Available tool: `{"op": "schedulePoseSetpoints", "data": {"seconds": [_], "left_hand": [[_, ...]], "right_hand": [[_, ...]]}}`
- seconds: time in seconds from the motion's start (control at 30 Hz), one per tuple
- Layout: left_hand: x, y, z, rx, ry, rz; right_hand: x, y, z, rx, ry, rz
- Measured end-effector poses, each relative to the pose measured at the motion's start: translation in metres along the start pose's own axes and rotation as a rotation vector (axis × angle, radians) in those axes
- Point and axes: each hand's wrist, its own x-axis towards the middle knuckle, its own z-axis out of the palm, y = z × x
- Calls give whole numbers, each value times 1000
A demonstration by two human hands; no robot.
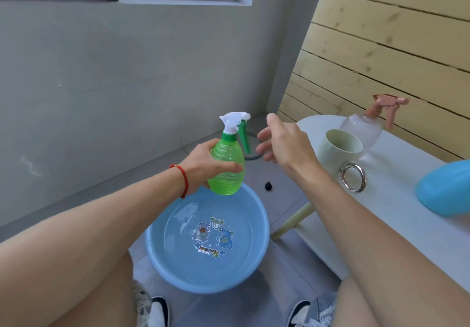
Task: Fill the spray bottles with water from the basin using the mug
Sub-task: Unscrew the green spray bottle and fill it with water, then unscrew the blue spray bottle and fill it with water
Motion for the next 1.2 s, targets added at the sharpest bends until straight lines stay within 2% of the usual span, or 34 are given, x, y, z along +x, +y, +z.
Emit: {"op": "schedulePoseSetpoints", "data": {"seconds": [0.13, 0.23, 0.5, 0.63, 0.73, 0.9, 1.03, 1.13, 1.2], "left_hand": [[-13, 25, 16, -120, -18, 37], [-23, 48, 34, -165, -53, 109], [-33, 152, 111, -199, -225, 240], [-24, 193, 162, -140, -302, 302], [-10, 201, 208, -113, -351, 293], [22, 183, 266, 187, -307, 337], [39, 168, 294, 326, -244, 314], [51, 164, 309, 410, -244, 284], [57, 162, 320, 451, -246, 277]], "right_hand": [[-10, 19, -18, -24, -12, 35], [-19, 27, -38, -34, 47, 8], [-53, 52, -122, 97, 424, -145], [-64, 70, -159, 136, 598, -158], [-70, 86, -178, 112, 691, -70], [-70, 120, -182, -48, 554, 199], [-77, 132, -196, -108, 557, 308], [-78, 138, -202, -92, 635, 329], [-77, 143, -207, -34, 771, 314]]}}
